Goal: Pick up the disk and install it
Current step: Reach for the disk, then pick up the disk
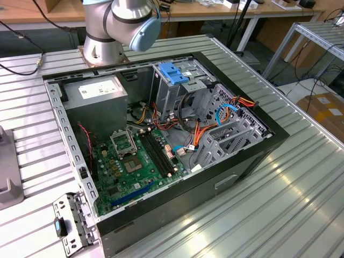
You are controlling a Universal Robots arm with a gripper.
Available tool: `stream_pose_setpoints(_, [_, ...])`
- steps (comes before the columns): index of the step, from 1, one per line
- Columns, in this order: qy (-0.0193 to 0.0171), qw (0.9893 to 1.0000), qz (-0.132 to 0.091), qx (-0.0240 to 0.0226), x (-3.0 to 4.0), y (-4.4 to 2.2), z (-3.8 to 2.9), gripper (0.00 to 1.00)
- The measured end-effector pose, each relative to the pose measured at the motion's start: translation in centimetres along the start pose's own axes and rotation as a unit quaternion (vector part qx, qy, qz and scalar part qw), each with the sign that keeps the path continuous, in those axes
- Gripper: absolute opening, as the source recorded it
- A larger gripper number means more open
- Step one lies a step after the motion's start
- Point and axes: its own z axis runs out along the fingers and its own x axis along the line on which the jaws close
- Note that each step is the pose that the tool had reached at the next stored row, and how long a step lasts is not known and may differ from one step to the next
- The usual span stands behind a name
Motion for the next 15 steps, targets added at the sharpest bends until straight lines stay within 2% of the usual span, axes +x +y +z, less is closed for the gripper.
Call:
stream_pose_setpoints(3, [0.0000,1.0000,0.000,0.0000,0.46,0.37,0.25,0.10])
stream_pose_setpoints(15, [0.0000,1.0000,0.000,0.0000,0.50,0.39,0.40,0.10])
